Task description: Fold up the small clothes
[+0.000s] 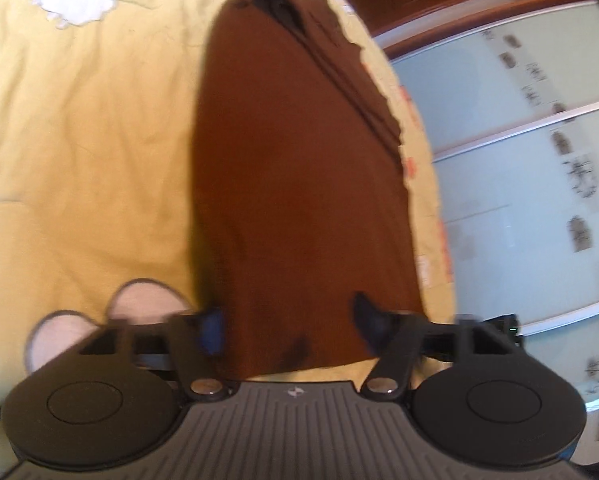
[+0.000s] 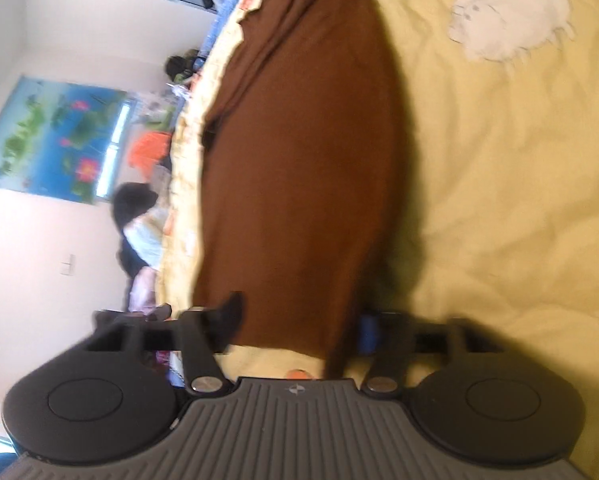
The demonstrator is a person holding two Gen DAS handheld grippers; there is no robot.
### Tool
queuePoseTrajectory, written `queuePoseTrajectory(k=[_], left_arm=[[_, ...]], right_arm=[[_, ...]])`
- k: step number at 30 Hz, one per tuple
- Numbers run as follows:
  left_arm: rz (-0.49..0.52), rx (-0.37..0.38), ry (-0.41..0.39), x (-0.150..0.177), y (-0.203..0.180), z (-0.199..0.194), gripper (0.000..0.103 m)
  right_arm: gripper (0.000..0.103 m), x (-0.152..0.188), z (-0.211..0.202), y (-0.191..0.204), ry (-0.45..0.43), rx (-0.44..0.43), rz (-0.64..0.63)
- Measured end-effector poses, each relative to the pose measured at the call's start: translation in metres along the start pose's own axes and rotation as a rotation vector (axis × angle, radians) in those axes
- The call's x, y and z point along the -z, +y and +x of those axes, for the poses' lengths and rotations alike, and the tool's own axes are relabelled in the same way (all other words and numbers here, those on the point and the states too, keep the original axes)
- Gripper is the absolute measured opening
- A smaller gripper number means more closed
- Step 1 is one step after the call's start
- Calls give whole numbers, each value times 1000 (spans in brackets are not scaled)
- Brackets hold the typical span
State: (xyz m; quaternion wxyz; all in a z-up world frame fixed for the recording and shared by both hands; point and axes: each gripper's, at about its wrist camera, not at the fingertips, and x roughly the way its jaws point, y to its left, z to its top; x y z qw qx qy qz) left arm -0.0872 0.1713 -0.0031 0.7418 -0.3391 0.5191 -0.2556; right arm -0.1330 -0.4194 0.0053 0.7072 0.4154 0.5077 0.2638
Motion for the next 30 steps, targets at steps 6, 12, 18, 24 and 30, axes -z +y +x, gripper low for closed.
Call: queuePoseTrajectory(k=[6, 12, 18, 24, 30], left_arm=[[31, -112, 3, 0, 4, -8, 6], [160, -49, -121, -39, -30, -29, 6], [286, 11, -252, -121, -78, -17, 6], [268, -14, -331, -223, -103, 35, 6], [218, -93, -390, -309, -104, 92, 6]], right_arm=[[15, 7, -3, -14, -35, 10, 12], [15, -11, -14, 6, -144, -53, -45], [15, -77, -7, 40, -241, -154, -133], [15, -182, 24, 55, -345, -206, -132], [15, -285, 64, 46, -400, -151, -62]])
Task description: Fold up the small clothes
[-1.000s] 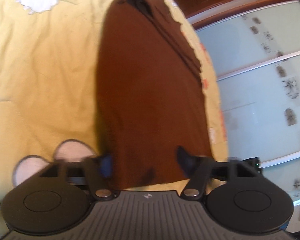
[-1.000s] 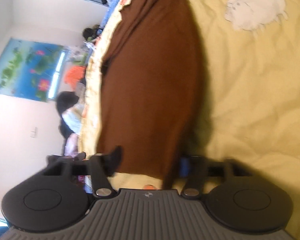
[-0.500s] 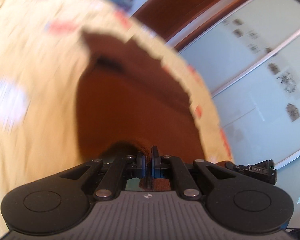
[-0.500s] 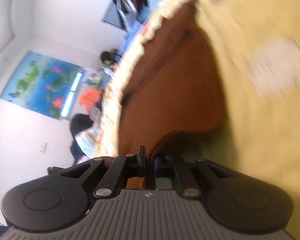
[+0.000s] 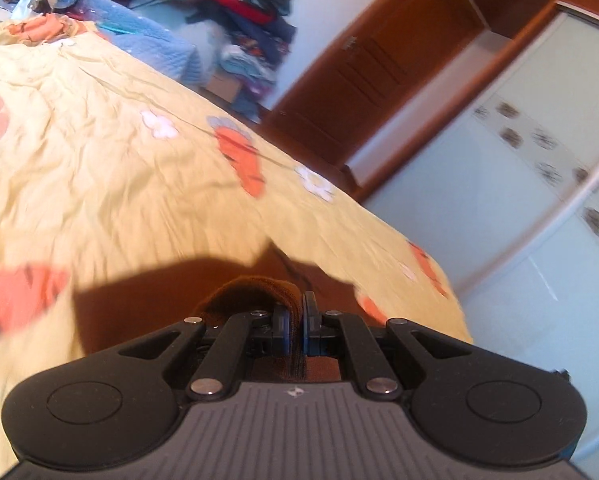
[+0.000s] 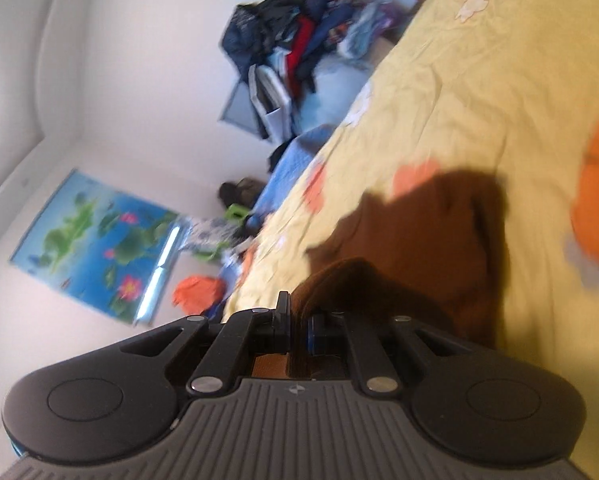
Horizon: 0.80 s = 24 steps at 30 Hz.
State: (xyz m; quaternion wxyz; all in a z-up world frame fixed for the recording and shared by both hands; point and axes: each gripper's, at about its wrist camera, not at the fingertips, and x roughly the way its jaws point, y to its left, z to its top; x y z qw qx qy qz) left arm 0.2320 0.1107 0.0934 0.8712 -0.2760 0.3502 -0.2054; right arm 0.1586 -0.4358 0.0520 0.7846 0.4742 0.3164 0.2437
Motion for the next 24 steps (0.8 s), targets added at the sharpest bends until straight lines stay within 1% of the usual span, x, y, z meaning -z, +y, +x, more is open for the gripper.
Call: queuePoseTrajectory(k=[2, 4, 5, 6, 7, 8, 9, 10, 12, 13, 15, 16, 18, 20, 21, 22, 24], left_arm=[[10, -44, -25, -11, 5, 21, 6], [19, -118, -59, -17, 10, 39, 6], [14, -148, -61, -17, 14, 46, 8], [-11, -172, -43, -17, 20, 52, 13], [-53, -181, -21, -15, 26, 53, 24], [-96, -177, -3, -12, 30, 51, 34], [-120, -166, -5, -6, 33, 45, 58], [-115, -160, -39, 3, 33, 32, 74], [-68, -173, -125, 25, 27, -3, 83], [-47, -174, -147, 37, 24, -22, 83], [-34, -194, -146, 64, 24, -52, 83], [-46, -210, -139, 79, 27, -63, 83], [-92, -232, -101, 104, 36, -78, 83], [-154, -198, -31, 122, 49, -79, 83], [-178, -191, 2, 127, 54, -72, 82], [-175, -183, -13, 129, 55, -70, 83], [-177, -167, -8, 124, 55, -61, 82]], right_arm=[[15, -18, 23, -9, -10, 39, 2], [15, -32, 43, -15, -23, 75, 0], [19, -35, 51, -19, -30, 85, 4], [30, -38, 59, -23, -49, 110, 16], [43, -41, 66, -24, -72, 147, 23], [77, -41, 70, -26, -94, 181, 23], [97, -40, 71, -26, -121, 207, 19], [98, -35, 68, -25, -140, 212, 5], [98, -23, 58, -20, -136, 184, -52], [98, -15, 49, -16, -128, 187, -88], [98, 4, 26, -12, -115, 220, -158], [98, 15, 13, -13, -103, 251, -184], [98, 35, -13, -17, -88, 322, -231], [97, 51, -32, -23, -77, 389, -249], [97, 57, -36, -25, -68, 409, -247], [96, 63, -38, -29, -49, 416, -235], [96, 72, -33, -29, -21, 400, -251]])
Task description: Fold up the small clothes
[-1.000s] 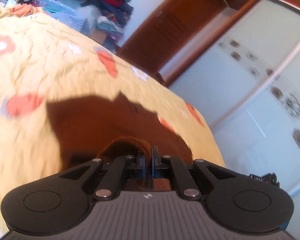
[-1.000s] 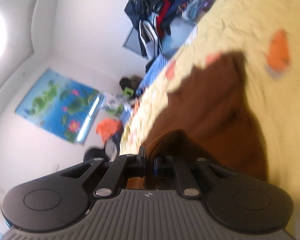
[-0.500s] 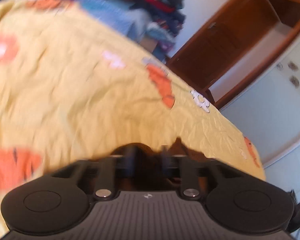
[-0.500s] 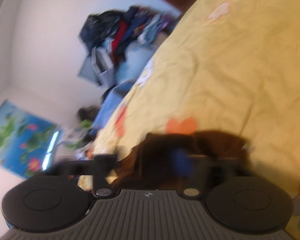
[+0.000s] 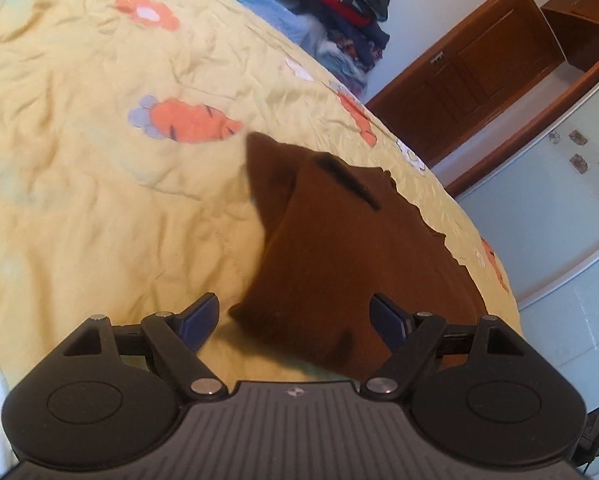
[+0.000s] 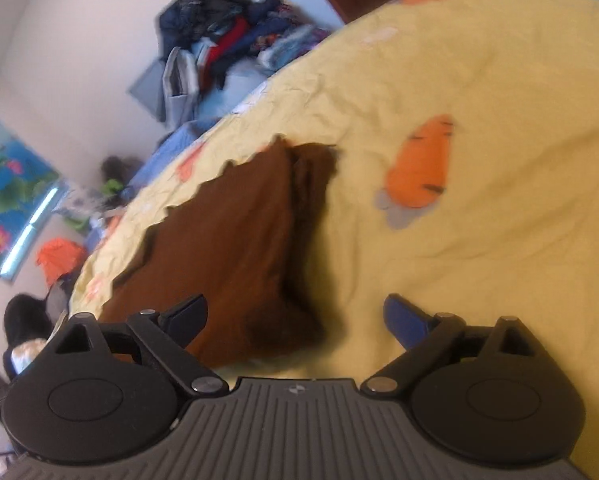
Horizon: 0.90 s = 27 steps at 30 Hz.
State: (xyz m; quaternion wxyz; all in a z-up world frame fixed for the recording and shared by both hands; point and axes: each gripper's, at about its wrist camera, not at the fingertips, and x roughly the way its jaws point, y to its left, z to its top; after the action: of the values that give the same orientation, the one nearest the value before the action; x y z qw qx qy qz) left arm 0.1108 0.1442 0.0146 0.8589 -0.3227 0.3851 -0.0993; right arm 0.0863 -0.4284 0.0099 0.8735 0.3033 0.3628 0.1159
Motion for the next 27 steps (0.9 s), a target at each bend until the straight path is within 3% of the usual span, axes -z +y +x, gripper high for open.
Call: queuePoseTrajectory(k=[2, 4, 5, 6, 7, 8, 11, 16, 18, 20, 22, 23, 24, 26, 27], left_arm=[[-27, 10, -5, -5, -3, 10, 76], [-9, -32, 6, -9, -10, 21, 39], [-9, -54, 20, -10, -12, 26, 30], [-11, -71, 27, -10, -13, 28, 19], [-8, -78, 37, -11, -13, 29, 13], [-7, -79, 35, -11, -14, 26, 12], [-9, -39, 20, -11, -17, 3, 8], [74, 50, 36, 8, -29, -60, 7], [137, 15, 66, 29, -26, -73, 8], [266, -73, 89, 53, -21, -75, 10], [393, -200, 43, 67, -19, -81, 13], [428, -241, 18, 66, -20, -86, 13], [455, -259, -17, 60, -22, -95, 13], [541, -279, -128, 45, -39, -106, 17], [605, -300, -193, 40, -51, -108, 32]], right_arm=[[95, -1, 8, 13, 32, -8, -18], [87, -4, 21, 23, 64, -44, -19], [76, -6, 30, 28, 68, -44, -31], [51, -9, 37, 33, 74, -23, -54], [34, -12, 46, 37, 97, 4, -76], [23, -13, 51, 36, 127, 9, -71], [20, -14, 46, 37, 138, -9, -78], [17, -2, -19, 48, 110, -95, -157], [17, 12, -43, 44, 120, -120, -156], [17, 30, -56, 37, 144, -100, -154], [28, 43, -62, 27, 151, -59, -129], [39, 46, -64, 22, 140, -47, -98], [58, 44, -67, 17, 123, -41, -69], [73, 35, -78, 15, 30, -26, -44], [73, 25, -82, 18, -22, -22, -53]])
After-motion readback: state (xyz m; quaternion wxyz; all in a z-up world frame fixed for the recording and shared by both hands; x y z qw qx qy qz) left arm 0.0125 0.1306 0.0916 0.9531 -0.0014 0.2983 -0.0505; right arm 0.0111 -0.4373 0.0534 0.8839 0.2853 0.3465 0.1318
